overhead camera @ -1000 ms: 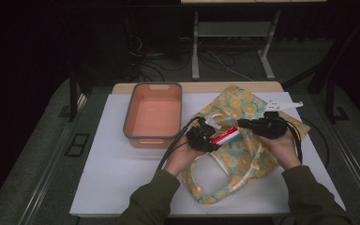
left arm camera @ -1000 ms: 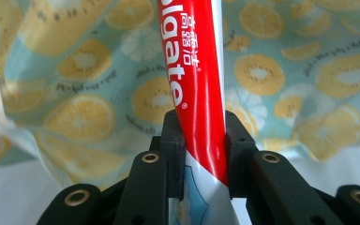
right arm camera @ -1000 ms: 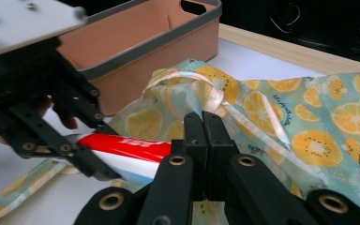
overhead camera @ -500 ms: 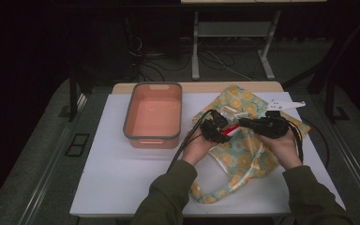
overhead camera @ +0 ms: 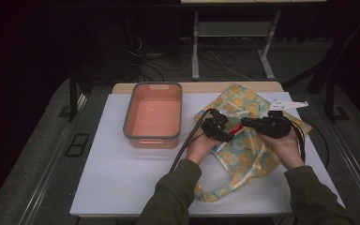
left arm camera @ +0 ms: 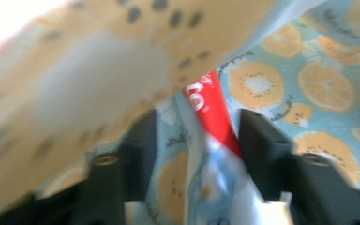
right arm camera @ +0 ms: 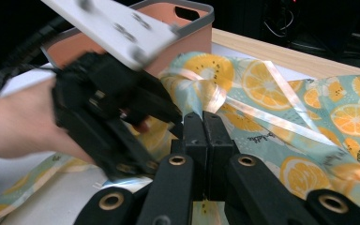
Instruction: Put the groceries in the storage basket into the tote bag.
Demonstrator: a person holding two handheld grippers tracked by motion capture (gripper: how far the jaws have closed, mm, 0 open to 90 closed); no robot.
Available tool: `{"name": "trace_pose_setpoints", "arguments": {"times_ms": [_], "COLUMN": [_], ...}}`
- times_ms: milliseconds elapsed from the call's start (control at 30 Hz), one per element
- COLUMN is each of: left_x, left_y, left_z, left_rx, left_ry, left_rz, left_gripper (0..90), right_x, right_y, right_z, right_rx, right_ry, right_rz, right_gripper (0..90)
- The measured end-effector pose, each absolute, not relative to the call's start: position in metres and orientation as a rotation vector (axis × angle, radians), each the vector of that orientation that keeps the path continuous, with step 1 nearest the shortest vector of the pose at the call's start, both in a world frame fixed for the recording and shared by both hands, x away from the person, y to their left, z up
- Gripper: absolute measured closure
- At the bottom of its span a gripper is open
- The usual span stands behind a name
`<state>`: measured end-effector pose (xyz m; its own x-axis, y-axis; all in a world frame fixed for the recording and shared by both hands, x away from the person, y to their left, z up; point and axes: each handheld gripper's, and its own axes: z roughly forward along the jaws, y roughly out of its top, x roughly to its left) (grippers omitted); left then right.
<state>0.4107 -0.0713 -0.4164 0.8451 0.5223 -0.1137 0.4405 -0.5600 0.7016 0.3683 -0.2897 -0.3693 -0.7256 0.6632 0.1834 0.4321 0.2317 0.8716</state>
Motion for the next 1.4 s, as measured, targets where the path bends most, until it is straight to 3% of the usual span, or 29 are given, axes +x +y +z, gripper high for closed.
{"name": "trace_pose_setpoints", "arguments": {"times_ms": [67, 233, 333, 433, 667, 733, 933, 1000, 1400], "left_x": [0.403, 0.381, 0.366, 0.355, 0.360, 0.361, 0.366, 0.364, 0.391], "left_y": [-0.063, -0.035, -0.021, -0.015, -0.014, -0.016, -0.018, -0.022, -0.060], "left_z": [-0.413, -0.409, -0.409, -0.412, -0.431, -0.436, -0.436, -0.436, -0.429], "left_rx": [2.249, 2.215, 2.227, 2.270, 2.323, 2.330, 2.218, 2.236, 2.260], "left_ry": [0.682, 0.658, 0.635, 0.623, 0.654, 0.652, 0.658, 0.629, 0.643], "left_rz": [0.131, 0.130, 0.132, 0.158, 0.106, 0.077, -0.074, -0.050, 0.077], "left_gripper": [39.5, 38.9, 45.5, 45.6, 42.2, 46.3, 75.8, 84.3, 89.0], "right_x": [0.368, 0.368, 0.369, 0.369, 0.369, 0.369, 0.369, 0.369, 0.368], "right_y": [-0.289, -0.288, -0.287, -0.286, -0.283, -0.284, -0.285, -0.285, -0.284], "right_z": [-0.370, -0.371, -0.372, -0.373, -0.375, -0.375, -0.374, -0.374, -0.374], "right_rx": [1.034, 1.035, 1.033, 1.032, 1.027, 1.028, 1.031, 1.031, 1.027], "right_ry": [2.278, 2.283, 2.289, 2.297, 2.305, 2.304, 2.299, 2.300, 2.302], "right_rz": [1.493, 1.485, 1.477, 1.468, 1.459, 1.460, 1.464, 1.464, 1.464], "right_gripper": [89.6, 89.6, 89.6, 89.6, 89.6, 89.6, 89.6, 89.6, 89.6]}}
